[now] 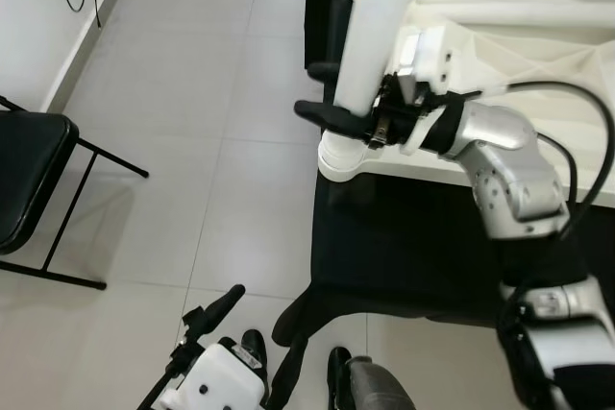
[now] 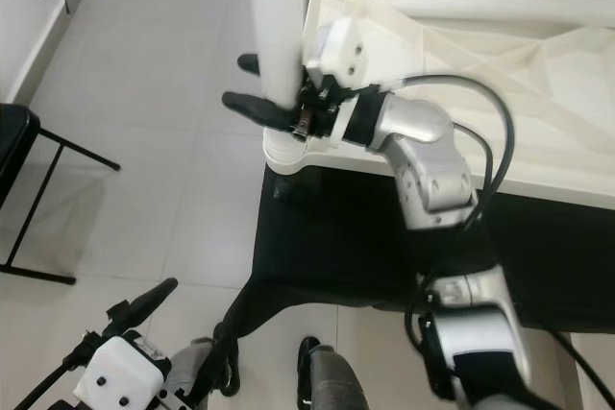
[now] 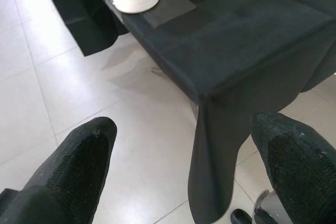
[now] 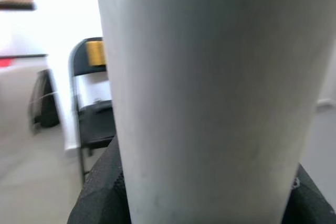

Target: Building children table

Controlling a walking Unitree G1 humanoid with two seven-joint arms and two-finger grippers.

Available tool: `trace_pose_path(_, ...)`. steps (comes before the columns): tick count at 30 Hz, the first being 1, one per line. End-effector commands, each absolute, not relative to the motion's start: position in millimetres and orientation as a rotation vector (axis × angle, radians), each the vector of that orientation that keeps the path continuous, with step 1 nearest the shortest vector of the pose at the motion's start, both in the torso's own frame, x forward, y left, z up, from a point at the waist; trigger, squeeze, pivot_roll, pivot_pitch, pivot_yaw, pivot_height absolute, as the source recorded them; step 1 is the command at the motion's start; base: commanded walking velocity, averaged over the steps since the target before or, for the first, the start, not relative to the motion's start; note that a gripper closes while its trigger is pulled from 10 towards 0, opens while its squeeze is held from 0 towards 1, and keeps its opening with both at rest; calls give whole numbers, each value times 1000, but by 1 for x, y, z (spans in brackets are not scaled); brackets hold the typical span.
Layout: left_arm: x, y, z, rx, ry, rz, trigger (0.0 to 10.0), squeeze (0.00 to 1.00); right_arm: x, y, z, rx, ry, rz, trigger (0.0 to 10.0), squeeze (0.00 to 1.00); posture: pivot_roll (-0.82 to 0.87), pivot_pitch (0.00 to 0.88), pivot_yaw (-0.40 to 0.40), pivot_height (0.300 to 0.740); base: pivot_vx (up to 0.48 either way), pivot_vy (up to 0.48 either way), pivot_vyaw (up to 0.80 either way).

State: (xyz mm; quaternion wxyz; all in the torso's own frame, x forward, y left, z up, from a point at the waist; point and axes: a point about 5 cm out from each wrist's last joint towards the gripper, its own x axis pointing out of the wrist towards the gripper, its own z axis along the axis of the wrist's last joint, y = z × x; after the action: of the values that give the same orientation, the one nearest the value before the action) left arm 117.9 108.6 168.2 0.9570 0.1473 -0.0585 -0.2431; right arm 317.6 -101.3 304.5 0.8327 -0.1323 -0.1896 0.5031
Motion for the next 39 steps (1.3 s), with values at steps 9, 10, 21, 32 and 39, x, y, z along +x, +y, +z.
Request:
trace_pose_path(9, 120, 110, 161, 301, -91, -502, 10000, 0, 332, -106, 253, -157, -83, 714, 10000, 0, 125, 395, -18, 740, 0, 0, 0)
trace_pose_path(10, 121, 110, 161, 302, -92, -501, 10000, 0, 335, -109, 255, -143, -87, 668, 10000, 0, 123, 389, -19, 740, 0, 0, 0)
trace_pose_path(21, 123, 111, 160, 305, -98, -498, 10000, 0, 315, -117, 240, -88, -46, 324, 10000, 0, 117, 383, -19, 740, 0, 0, 0)
trace_pose_path(32, 127, 111, 159, 317, -108, -495, 10000, 0, 293, -87, 220, -39, -12, 289, 10000, 0, 122, 349, -17, 740, 0, 0, 0)
trace_pose_path(39, 149, 120, 175, 330, -168, -407, 10000, 0, 296, -80, 223, -32, -21, 269, 10000, 0, 129, 332, -20, 740, 0, 0, 0)
